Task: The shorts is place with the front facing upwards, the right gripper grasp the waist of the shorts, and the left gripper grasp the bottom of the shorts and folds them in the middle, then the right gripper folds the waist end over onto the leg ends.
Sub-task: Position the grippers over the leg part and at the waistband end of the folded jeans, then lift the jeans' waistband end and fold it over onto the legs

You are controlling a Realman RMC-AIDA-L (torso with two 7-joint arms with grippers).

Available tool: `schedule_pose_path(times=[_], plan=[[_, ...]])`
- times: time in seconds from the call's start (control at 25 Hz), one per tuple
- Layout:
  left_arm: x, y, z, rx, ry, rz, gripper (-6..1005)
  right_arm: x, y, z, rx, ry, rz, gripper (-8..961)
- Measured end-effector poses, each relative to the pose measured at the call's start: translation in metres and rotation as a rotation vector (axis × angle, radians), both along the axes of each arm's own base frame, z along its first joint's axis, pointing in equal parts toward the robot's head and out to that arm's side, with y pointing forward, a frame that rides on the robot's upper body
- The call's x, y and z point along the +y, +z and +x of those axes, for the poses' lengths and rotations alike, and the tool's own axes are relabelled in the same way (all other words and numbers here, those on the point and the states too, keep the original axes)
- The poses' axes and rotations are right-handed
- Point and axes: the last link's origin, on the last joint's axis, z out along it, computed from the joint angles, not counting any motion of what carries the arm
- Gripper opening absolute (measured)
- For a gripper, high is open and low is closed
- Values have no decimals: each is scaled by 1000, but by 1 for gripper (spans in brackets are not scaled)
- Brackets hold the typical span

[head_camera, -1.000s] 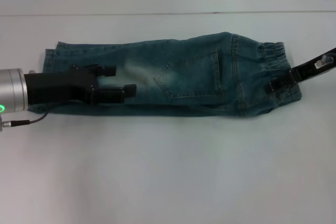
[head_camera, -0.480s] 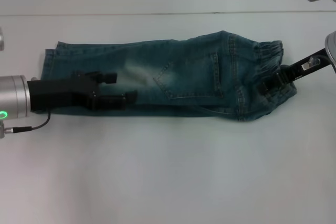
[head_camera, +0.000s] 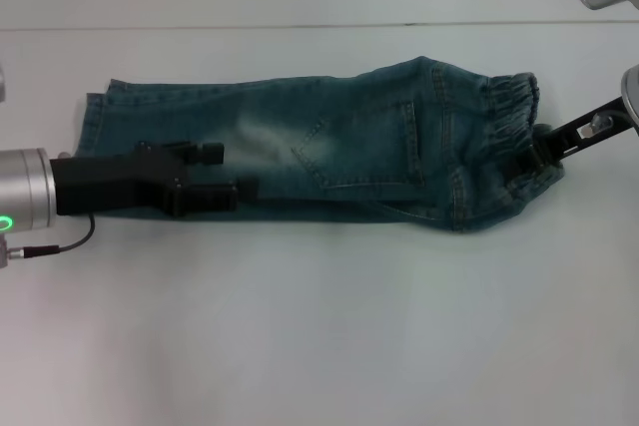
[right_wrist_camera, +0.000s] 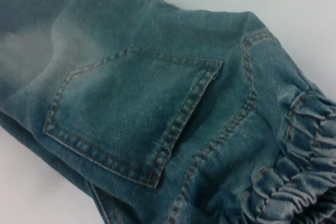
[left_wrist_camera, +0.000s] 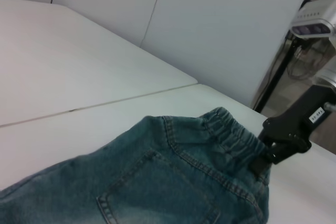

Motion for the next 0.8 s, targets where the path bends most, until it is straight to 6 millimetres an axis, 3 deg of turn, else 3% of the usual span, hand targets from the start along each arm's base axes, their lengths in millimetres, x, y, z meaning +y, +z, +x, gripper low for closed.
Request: schedule_pose_path(times=[0.32, 0.56, 0.68, 0.8], plan=[[9, -7, 9, -38, 7, 82, 795, 1, 4, 1, 10, 3, 10, 100], [34, -28, 30, -47, -18, 263, 558, 0, 10, 1, 46, -2, 23, 99], [47, -38, 38, -82, -25, 365, 345, -1, 17, -2, 85, -4, 22, 99], [57, -46, 39, -42, -57, 512, 231, -3, 29, -8, 132, 0, 33, 99]])
